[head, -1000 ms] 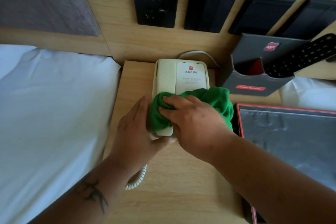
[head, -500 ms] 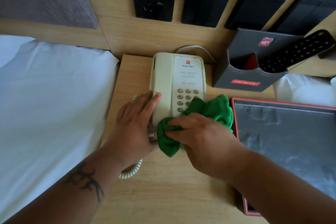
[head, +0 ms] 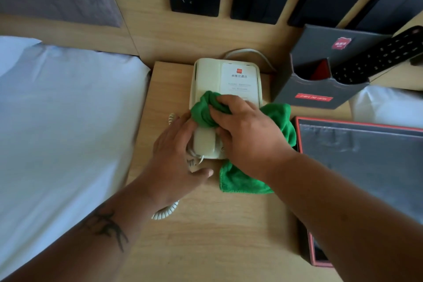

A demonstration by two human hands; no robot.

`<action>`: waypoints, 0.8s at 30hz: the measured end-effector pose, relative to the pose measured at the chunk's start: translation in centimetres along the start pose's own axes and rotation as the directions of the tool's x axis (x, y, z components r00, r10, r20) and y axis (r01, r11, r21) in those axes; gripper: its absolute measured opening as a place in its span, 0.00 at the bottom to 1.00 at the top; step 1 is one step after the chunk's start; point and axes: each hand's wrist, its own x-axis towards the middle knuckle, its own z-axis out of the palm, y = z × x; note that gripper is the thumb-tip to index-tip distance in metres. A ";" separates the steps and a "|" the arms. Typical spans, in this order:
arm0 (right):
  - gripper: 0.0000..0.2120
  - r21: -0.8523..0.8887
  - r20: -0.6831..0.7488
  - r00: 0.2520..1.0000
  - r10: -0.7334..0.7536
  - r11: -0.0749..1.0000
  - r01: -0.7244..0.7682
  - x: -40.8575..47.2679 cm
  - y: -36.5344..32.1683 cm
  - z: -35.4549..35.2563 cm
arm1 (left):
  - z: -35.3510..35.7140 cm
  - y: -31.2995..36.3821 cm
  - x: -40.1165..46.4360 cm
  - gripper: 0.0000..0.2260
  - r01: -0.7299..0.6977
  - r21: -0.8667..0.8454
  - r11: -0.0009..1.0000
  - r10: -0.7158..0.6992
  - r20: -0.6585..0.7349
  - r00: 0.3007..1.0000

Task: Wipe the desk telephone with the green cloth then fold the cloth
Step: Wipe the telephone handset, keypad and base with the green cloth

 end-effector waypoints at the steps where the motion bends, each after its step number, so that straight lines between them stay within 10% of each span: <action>1: 0.19 0.000 0.006 1.000 -0.008 1.000 0.008 -0.3 0.1 0.0 | 0.0 -0.1 0.0 0.48 0.002 -0.018 1.000 -0.002 0.000 1.000; 10: 0.19 -0.090 0.360 0.932 -0.038 0.993 0.075 -4.4 -1.3 -2.5 | -1.0 0.9 -0.8 0.47 -0.038 0.163 0.986 0.023 0.090 0.996; 17: 0.21 0.192 -0.085 0.935 0.343 0.927 -0.322 -3.5 1.3 -5.2 | 0.3 4.3 1.6 0.41 0.089 -0.011 0.996 -0.089 -0.248 0.965; 24: 0.30 -0.020 0.048 0.912 0.407 0.913 -0.407 -3.0 2.0 -3.2 | 1.6 6.1 5.7 0.42 0.216 -0.039 0.976 -0.217 -0.306 0.927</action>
